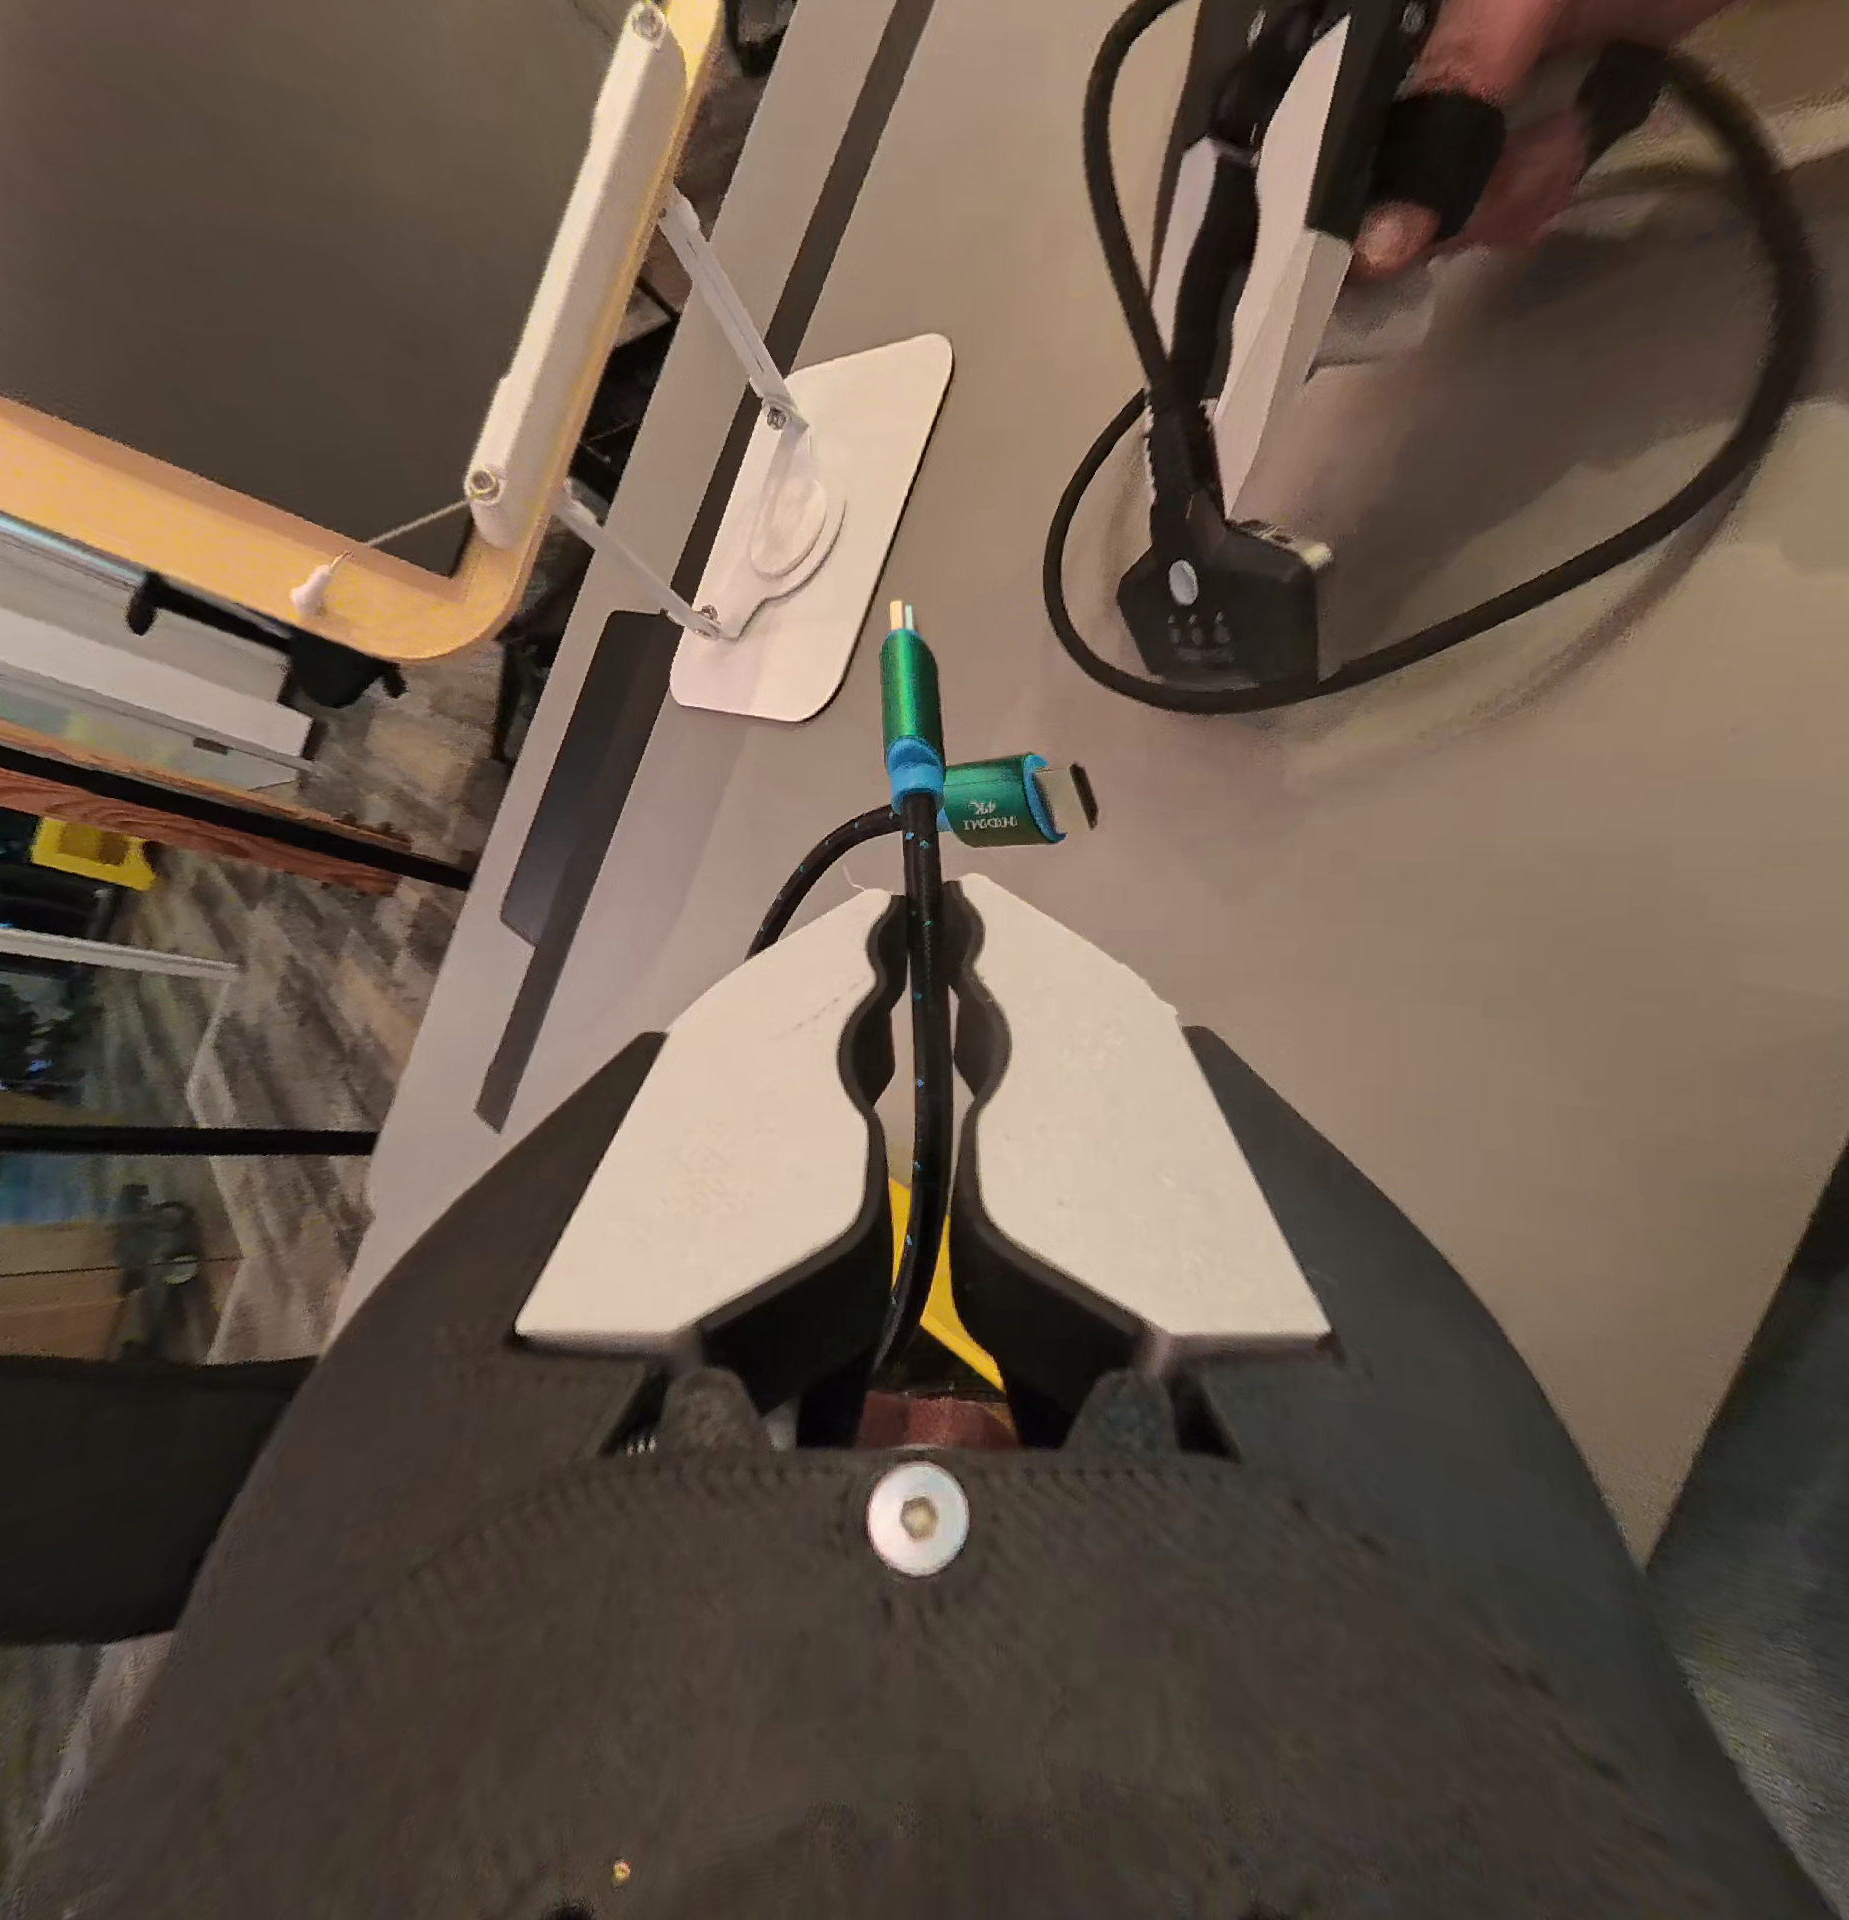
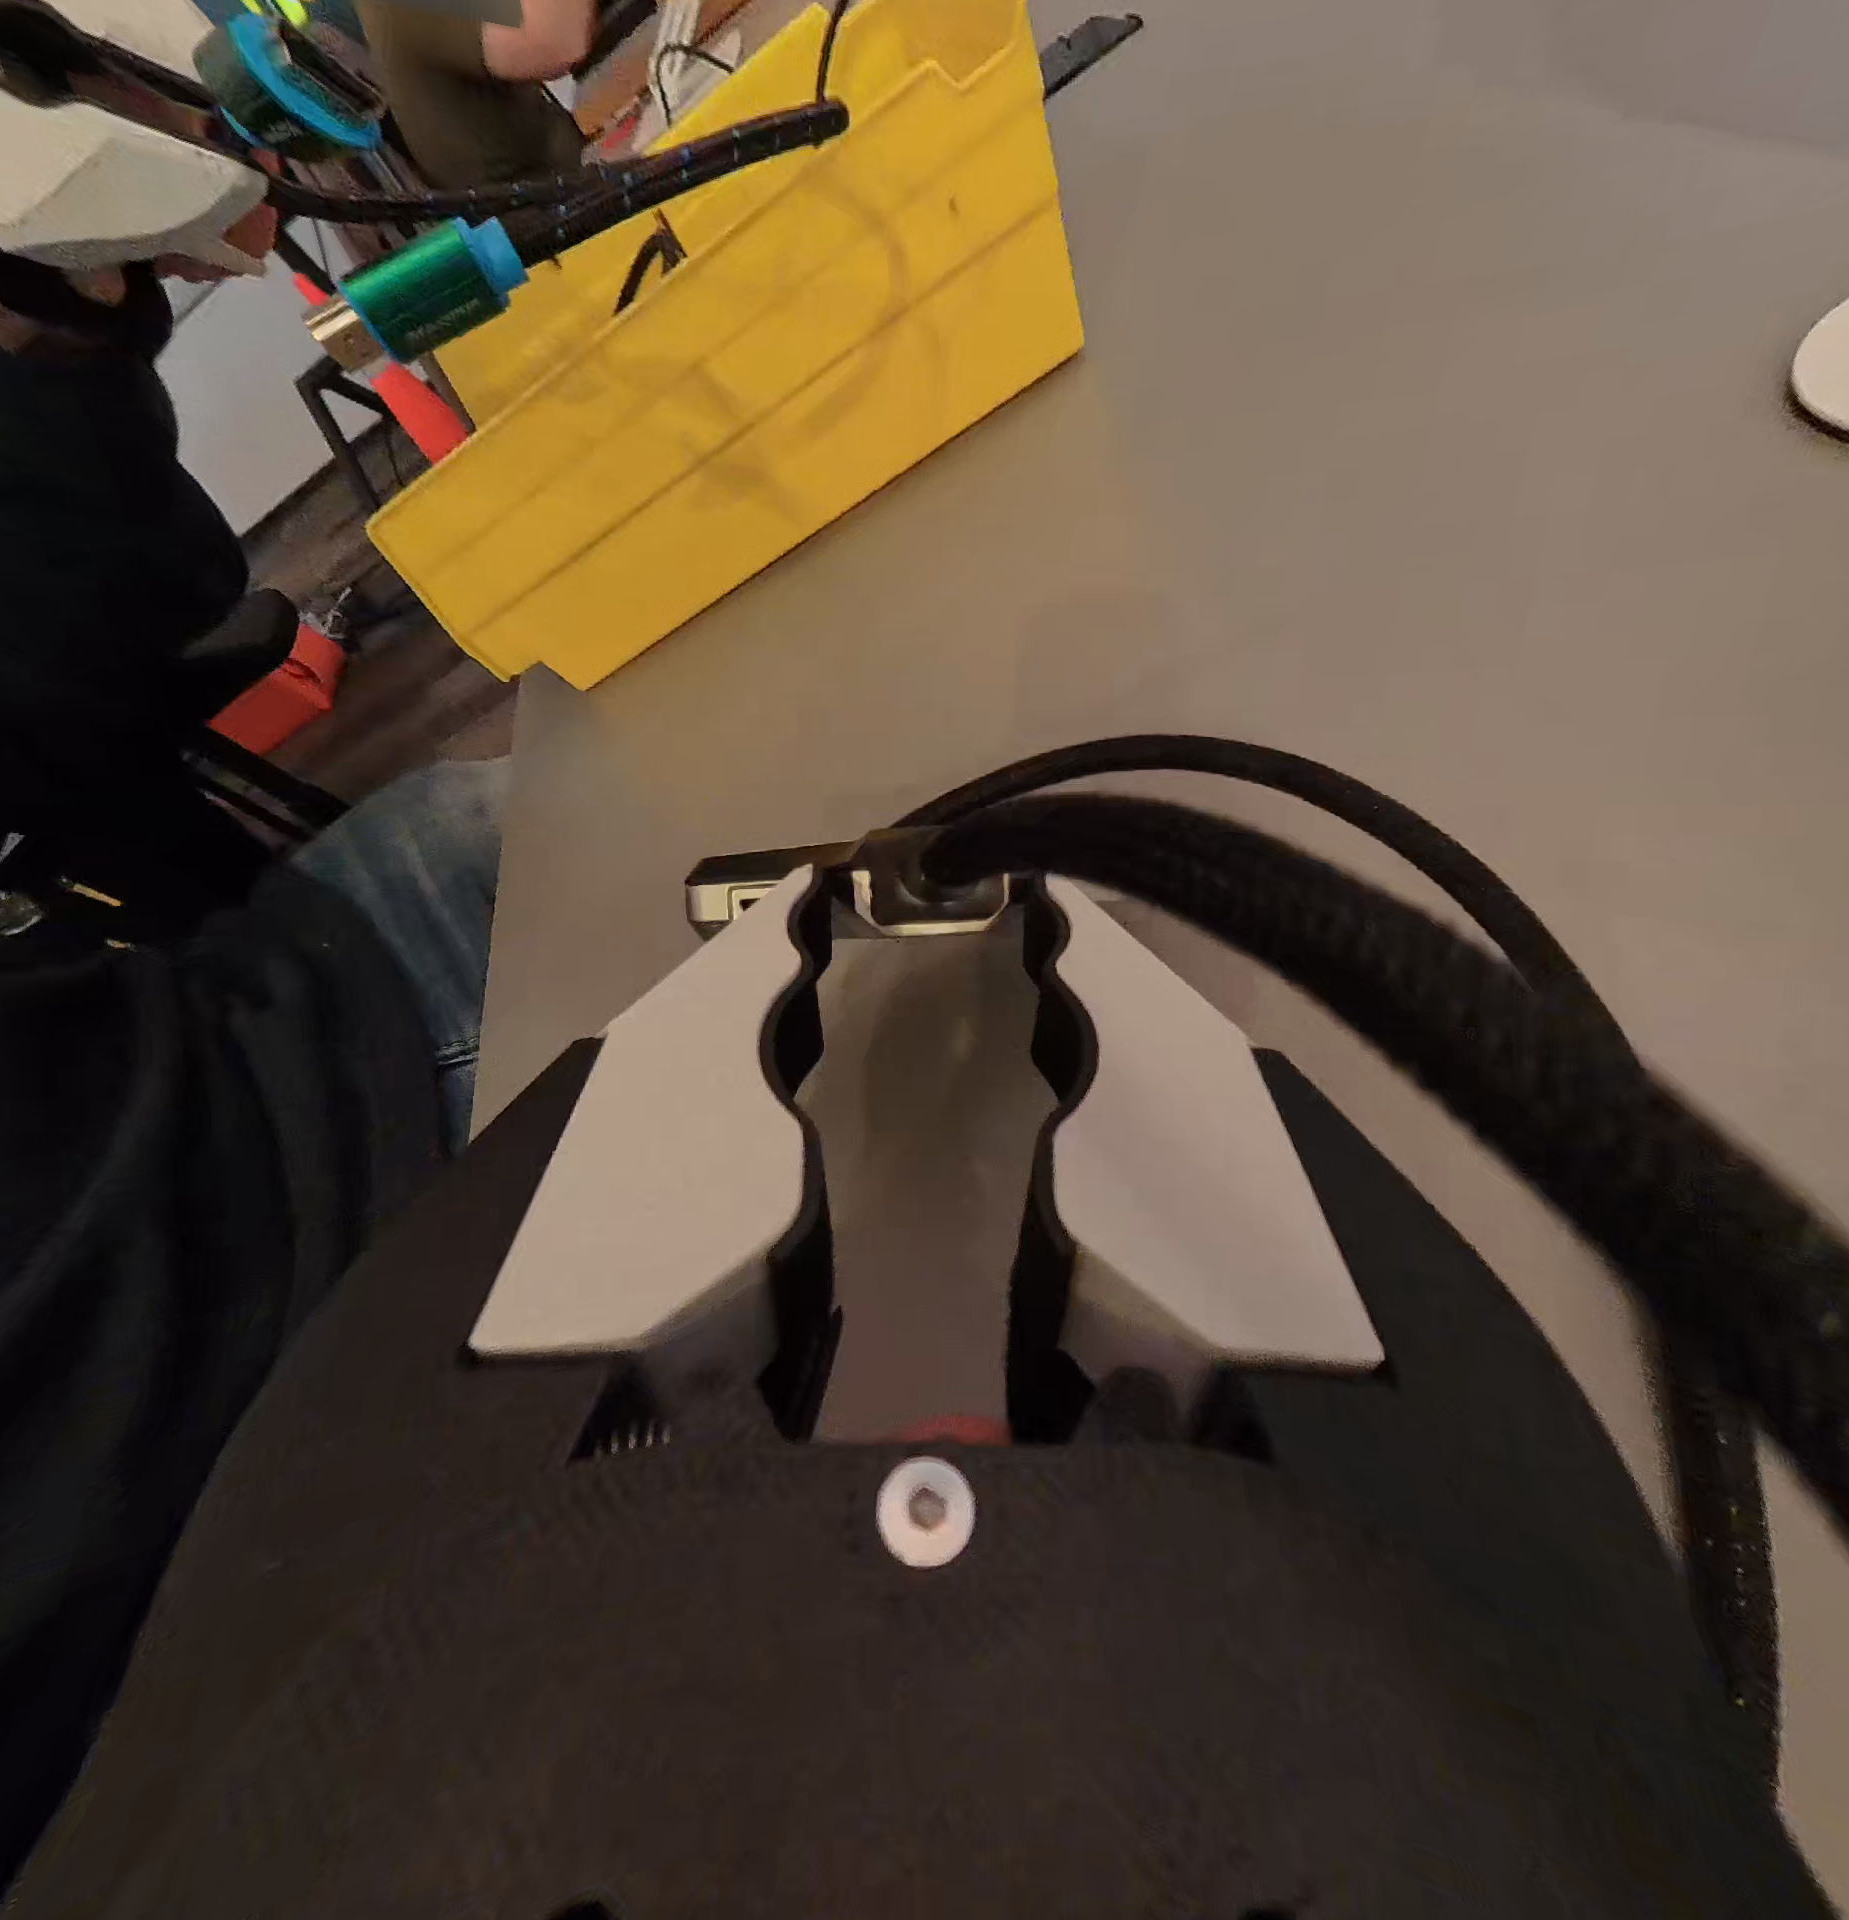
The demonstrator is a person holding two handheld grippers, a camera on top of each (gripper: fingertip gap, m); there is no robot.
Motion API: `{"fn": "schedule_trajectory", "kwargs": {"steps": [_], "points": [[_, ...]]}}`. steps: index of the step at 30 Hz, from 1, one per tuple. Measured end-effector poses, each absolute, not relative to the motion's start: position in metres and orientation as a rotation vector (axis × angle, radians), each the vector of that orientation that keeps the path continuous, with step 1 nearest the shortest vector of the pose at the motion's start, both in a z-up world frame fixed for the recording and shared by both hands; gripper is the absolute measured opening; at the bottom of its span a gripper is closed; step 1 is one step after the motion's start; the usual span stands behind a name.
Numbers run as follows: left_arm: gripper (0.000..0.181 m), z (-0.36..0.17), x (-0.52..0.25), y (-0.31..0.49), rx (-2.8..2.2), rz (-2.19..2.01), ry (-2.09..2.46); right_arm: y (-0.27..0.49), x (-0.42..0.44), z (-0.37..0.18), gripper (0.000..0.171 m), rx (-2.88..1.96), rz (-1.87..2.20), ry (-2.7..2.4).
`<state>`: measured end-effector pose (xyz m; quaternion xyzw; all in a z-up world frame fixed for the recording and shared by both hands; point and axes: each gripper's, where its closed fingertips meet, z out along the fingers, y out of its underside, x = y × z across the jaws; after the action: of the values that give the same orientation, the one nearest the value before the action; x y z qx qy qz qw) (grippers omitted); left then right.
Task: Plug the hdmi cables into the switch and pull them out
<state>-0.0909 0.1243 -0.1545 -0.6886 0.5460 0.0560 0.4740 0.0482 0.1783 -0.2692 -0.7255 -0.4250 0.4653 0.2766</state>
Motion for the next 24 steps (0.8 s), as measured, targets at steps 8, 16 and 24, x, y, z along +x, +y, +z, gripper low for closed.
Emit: {"fn": "schedule_trajectory", "kwargs": {"steps": [8,16,24], "points": [[0.006,-0.174,-0.089,0.137,-1.619,0.341,1.368,0.167,0.072,-0.292,0.041,-2.216,0.926,-1.34],[0.006,-0.164,-0.077,0.136,-1.436,0.508,1.393,0.12,0.055,-0.225,0.03,-2.01,1.105,-1.53],[0.006,-0.149,-0.043,0.114,-1.21,0.495,1.406,0.122,0.001,-0.136,0.038,-1.576,1.492,-1.169]]}}
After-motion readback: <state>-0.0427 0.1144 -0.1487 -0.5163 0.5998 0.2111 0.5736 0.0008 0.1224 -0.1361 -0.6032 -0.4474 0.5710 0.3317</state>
